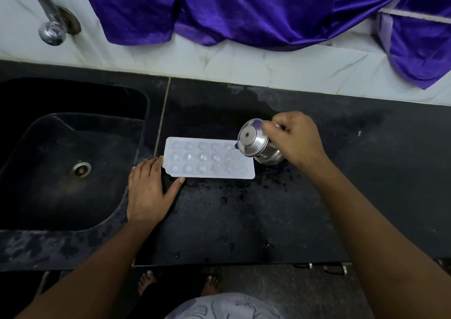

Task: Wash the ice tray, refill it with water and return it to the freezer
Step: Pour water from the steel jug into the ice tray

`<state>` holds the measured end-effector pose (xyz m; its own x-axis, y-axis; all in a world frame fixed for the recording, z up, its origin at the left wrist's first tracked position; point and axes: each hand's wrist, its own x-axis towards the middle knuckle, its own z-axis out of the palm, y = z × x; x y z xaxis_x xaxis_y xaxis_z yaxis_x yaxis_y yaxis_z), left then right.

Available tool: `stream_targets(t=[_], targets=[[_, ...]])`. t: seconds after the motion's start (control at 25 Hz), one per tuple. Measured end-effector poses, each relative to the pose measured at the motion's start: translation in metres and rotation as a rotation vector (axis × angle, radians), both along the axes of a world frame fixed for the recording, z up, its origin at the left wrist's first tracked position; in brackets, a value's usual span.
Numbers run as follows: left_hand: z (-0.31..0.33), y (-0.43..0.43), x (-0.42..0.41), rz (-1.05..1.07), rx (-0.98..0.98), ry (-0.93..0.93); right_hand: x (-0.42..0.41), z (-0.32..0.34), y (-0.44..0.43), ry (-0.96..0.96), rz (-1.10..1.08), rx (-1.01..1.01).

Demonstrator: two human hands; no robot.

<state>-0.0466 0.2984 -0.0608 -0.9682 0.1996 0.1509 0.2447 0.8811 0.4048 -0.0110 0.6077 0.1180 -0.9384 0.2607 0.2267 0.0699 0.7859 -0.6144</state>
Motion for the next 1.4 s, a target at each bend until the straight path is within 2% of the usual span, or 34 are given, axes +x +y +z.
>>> stream_targets(t=[0.16, 0.32, 0.4, 0.64, 0.84, 1.2, 1.4], targets=[[-0.001, -0.001, 0.0, 0.0, -0.008, 0.0, 0.005, -0.009, 0.011, 0.015, -0.063, -0.423], [-0.001, -0.001, 0.0, -0.002, -0.002, 0.003, 0.003, -0.006, 0.003, 0.067, -0.055, -0.618], [-0.002, -0.001, 0.0, -0.003, -0.001, 0.005, 0.0, -0.004, -0.004, 0.054, -0.017, -0.539], [-0.002, 0.0, 0.0, 0.0, 0.004, 0.011, -0.006, 0.0, -0.032, -0.004, 0.096, -0.012], [-0.003, -0.001, 0.0, 0.009, 0.005, 0.003, -0.011, 0.001, -0.044, -0.037, 0.131, 0.182], [-0.004, -0.001, 0.0, 0.015, -0.002, -0.005, -0.014, 0.007, -0.051, -0.023, 0.156, 0.343], [-0.002, -0.001, 0.0, 0.018, 0.004, -0.032, -0.013, 0.004, -0.046, -0.027, 0.112, 0.192]])
